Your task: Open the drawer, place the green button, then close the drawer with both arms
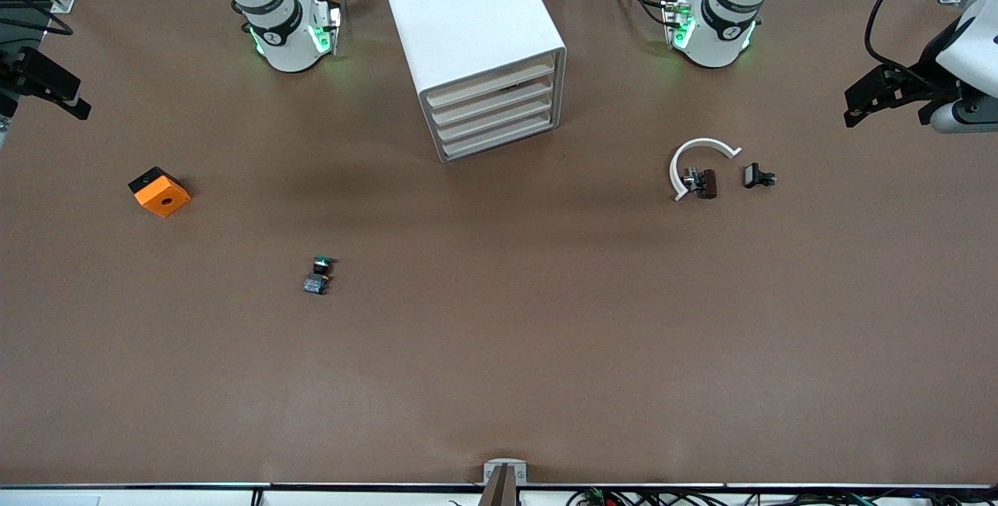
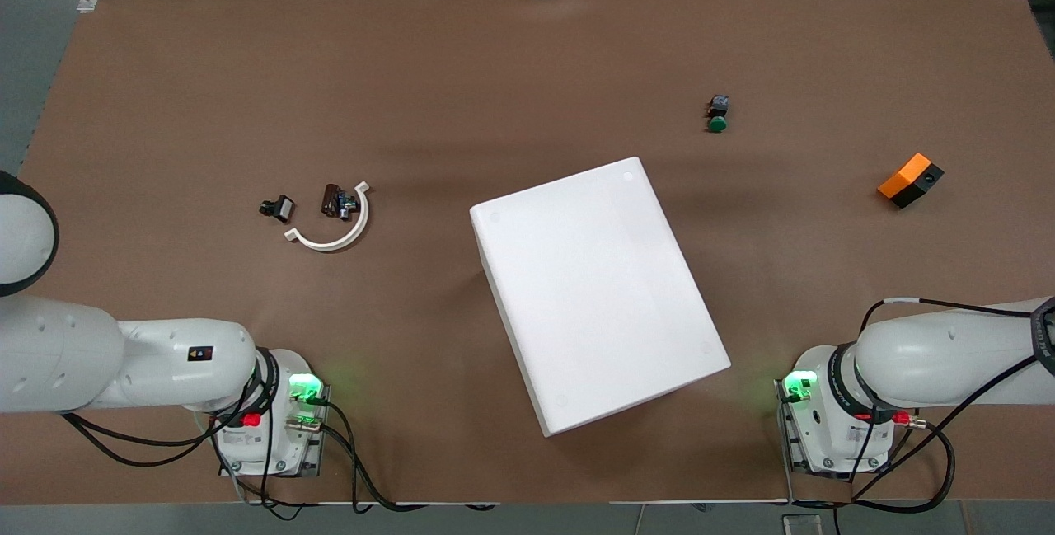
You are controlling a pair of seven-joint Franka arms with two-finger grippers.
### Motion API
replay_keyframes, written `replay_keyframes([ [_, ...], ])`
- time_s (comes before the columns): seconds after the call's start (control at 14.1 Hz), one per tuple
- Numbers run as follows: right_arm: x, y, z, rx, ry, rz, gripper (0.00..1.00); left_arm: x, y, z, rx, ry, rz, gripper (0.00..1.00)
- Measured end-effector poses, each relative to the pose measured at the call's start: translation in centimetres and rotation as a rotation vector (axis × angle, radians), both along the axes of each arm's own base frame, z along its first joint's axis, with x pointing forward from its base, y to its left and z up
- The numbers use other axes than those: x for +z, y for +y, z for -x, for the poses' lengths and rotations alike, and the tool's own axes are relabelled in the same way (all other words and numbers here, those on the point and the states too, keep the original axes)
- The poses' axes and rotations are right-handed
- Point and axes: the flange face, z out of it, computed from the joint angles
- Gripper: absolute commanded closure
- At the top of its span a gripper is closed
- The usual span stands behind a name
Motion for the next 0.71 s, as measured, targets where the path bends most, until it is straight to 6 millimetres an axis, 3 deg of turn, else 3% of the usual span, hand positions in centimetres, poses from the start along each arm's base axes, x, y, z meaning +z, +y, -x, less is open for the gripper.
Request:
replay_keyframes([
  [0.42,-0.1,0.0,-0.1,0.000,-0.001,0.000,0.00,-0.2,0.7,-0.2,0.014,0.005,0.001,0.00],
  [0.57,-0.1,0.0,-0.1,0.000,-0.002,0.000,0.00,-1.6,0.8,-1.0,0.014,0.031,0.002,0.00],
  [0.71,-0.3,0.1,-0.3,0.001,0.003,0.000,0.00,-4.2,0.8,-2.5,0.014,0.076,0.004,0.00],
])
